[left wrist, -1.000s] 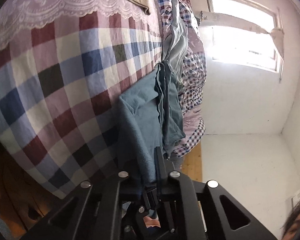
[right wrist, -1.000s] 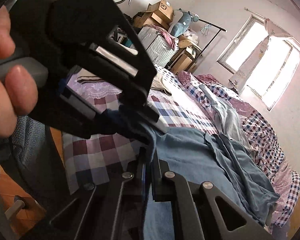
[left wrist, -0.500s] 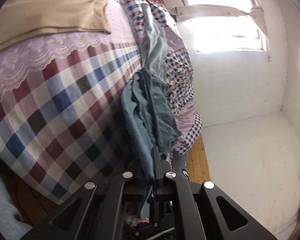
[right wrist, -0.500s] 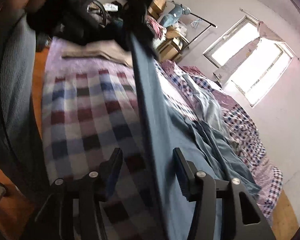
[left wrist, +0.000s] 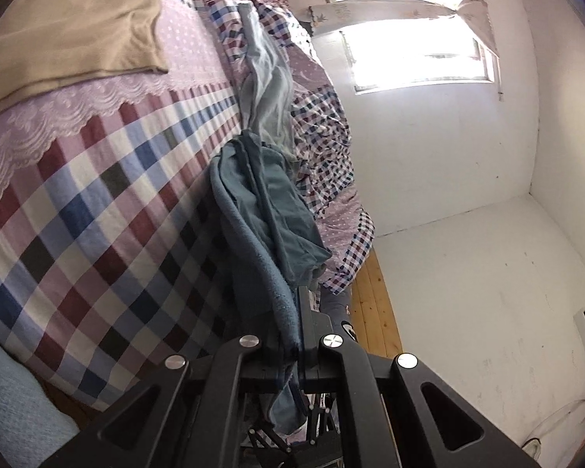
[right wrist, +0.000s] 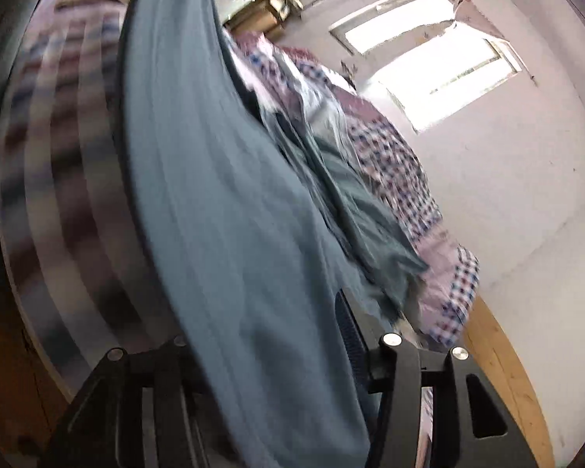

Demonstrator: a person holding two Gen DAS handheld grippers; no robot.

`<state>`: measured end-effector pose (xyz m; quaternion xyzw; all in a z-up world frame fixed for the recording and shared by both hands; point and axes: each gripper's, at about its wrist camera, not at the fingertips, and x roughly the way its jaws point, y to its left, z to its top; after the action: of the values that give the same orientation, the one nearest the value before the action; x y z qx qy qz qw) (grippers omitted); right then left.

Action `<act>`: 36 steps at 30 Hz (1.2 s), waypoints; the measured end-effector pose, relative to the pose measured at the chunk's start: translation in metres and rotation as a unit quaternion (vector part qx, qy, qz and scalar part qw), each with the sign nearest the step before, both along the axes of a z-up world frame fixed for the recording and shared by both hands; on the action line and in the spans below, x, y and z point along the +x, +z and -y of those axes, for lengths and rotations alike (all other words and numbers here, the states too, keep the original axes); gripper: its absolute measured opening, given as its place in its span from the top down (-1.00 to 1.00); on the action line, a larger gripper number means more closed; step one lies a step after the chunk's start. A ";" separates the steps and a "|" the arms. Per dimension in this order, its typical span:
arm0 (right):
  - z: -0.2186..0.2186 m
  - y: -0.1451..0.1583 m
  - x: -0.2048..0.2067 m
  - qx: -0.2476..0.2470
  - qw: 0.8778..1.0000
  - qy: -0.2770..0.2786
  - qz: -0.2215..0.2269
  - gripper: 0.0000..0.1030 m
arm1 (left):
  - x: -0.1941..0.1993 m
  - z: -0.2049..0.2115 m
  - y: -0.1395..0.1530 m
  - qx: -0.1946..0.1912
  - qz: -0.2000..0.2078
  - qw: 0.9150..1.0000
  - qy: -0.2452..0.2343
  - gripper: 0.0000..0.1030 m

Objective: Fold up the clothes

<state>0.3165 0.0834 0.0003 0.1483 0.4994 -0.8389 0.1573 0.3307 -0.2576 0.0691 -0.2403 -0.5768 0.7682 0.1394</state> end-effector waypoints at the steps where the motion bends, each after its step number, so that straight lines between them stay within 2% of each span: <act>1: -0.012 -0.002 -0.002 0.004 1.000 -0.014 0.003 -0.05 | 0.000 0.001 0.002 -0.002 -0.003 1.000 0.002 0.95; 13: -0.109 -0.016 -0.007 0.064 0.990 -0.121 -0.018 -0.06 | 0.001 0.015 0.016 -0.022 -0.010 0.999 0.021 0.96; 17: -0.119 -0.018 -0.006 0.084 0.989 -0.122 -0.009 -0.03 | -0.003 0.013 0.017 -0.028 -0.007 0.999 0.020 0.96; 19: -0.126 -0.019 -0.006 0.089 0.989 -0.120 -0.003 0.20 | -0.004 0.012 0.018 -0.033 -0.004 0.999 0.020 0.96; 21: -0.130 -0.013 -0.008 0.088 0.989 -0.119 0.000 0.89 | -0.005 0.011 0.019 -0.038 -0.001 0.999 0.019 0.96; 22: -0.131 -0.006 -0.008 0.084 0.989 -0.118 -0.004 0.96 | -0.005 0.010 0.019 -0.041 0.001 0.999 0.018 0.96; 29: -0.141 0.042 -0.005 0.060 0.991 -0.114 -0.026 0.98 | -0.001 0.007 0.028 -0.071 0.010 0.997 0.010 0.96; 36: -0.151 0.090 -0.001 0.036 0.992 -0.111 -0.049 1.00 | 0.010 -0.006 0.054 -0.096 -0.007 0.995 -0.012 0.96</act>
<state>0.3153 0.2342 0.0902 0.1666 0.5168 -0.8391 0.0333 0.3403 -0.2511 0.1232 -0.2536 -0.4967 0.8199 0.1292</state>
